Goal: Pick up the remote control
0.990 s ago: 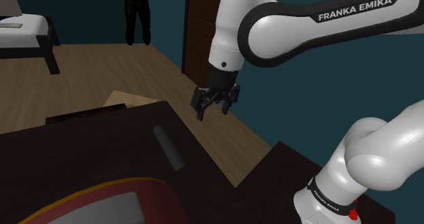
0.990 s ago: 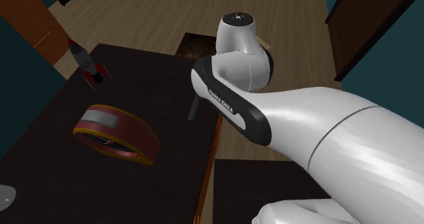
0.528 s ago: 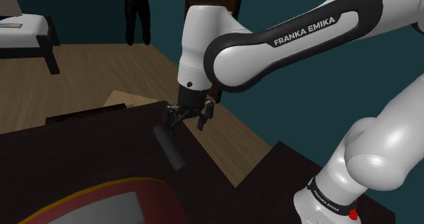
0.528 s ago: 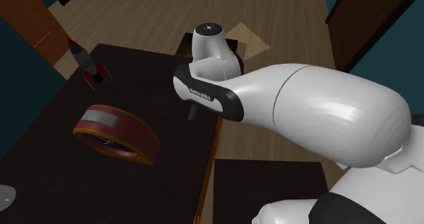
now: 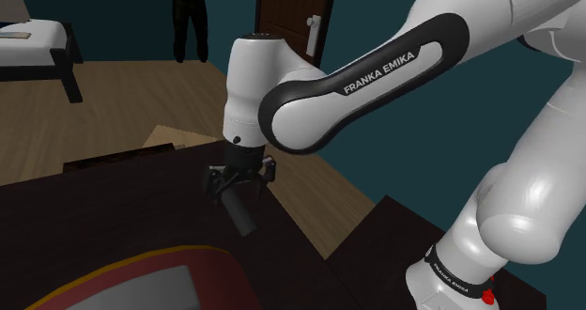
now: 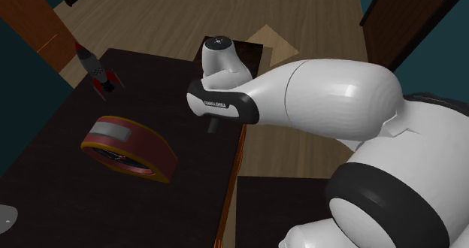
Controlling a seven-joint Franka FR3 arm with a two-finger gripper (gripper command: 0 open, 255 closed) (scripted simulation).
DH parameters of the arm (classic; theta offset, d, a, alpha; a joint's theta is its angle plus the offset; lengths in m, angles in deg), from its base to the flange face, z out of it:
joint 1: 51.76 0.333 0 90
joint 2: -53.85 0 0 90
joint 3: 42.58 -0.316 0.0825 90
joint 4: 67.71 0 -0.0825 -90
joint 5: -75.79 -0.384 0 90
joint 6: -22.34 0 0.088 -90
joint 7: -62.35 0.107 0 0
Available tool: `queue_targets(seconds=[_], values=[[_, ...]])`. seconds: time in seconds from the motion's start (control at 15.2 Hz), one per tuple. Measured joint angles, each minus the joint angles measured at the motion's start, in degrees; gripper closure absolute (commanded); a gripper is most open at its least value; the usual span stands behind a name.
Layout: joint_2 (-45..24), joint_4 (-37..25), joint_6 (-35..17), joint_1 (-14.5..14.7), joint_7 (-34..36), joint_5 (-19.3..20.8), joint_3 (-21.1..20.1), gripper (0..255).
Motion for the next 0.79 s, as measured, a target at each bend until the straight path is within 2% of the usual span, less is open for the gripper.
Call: queue_targets(seconds=[0.2, 0.26, 0.79], values=[[-1.65, 0.70, -2.11, 0.14, 0.76, 1.16, 0.03, 0], [-1.79, 0.88, -2.41, 0.16, 0.83, 1.25, 0.03, 255], [-1.82, 0.95, -2.58, 0.17, 1.04, 1.44, 0.07, 255]])
